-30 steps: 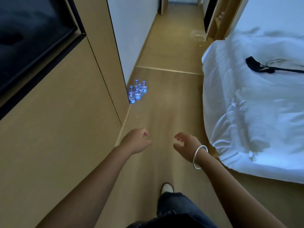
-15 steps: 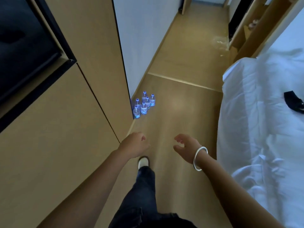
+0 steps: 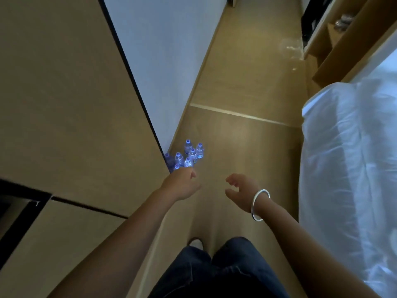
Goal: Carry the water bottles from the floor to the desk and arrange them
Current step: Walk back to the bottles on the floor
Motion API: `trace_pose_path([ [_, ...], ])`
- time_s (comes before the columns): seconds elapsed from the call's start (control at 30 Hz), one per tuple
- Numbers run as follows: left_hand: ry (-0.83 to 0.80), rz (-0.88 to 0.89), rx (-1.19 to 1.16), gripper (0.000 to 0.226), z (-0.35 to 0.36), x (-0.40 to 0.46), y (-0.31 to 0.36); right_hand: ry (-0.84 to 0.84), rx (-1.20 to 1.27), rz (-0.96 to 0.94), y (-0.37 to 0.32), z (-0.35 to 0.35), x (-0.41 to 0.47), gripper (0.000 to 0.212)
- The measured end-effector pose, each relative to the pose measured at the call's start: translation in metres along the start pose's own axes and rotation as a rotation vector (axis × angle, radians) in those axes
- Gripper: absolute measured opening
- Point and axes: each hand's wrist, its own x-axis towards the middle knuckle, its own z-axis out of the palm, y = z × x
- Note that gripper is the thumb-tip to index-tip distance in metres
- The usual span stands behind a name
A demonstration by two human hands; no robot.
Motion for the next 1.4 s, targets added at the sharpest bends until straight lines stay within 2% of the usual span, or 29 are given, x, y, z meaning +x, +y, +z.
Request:
trace_pose_path([
  [0.23,0.001,-0.059,-0.017,0.010,-0.023,0.089,0.020,-0.071,0.020,0.013,0.012,-0.043,0.096,0.038],
  [0.4,0.023,-0.152,-0.014,0.021,-0.030,0.173,0.038,-0.145,-0.022,-0.044,0.027,-0.081,0.189,0.038],
  [0.53,0.041,-0.229,-0.070,0.011,-0.031,0.230,0.055,-0.243,-0.078,-0.066,0.038,-0.114,0.256,0.037],
  [0.77,0.118,-0.404,-0.197,0.033,-0.018,0.302,0.049,-0.382,-0.125,-0.068,0.052,-0.125,0.347,0.034],
  [0.9,0.109,-0.488,-0.275,0.049,0.005,0.334,0.020,-0.398,-0.078,-0.003,0.066,-0.100,0.394,0.027],
  [1.03,0.120,-0.530,-0.316,0.056,0.043,0.384,-0.029,-0.477,-0.089,0.022,0.098,-0.050,0.443,0.037],
  [1.2,0.210,-0.607,-0.360,0.055,0.101,0.474,-0.105,-0.484,-0.094,0.090,0.149,0.033,0.512,0.044],
  [1.4,0.073,-0.549,-0.276,0.067,0.177,0.564,-0.196,-0.454,-0.021,0.130,0.202,0.135,0.588,0.055],
])
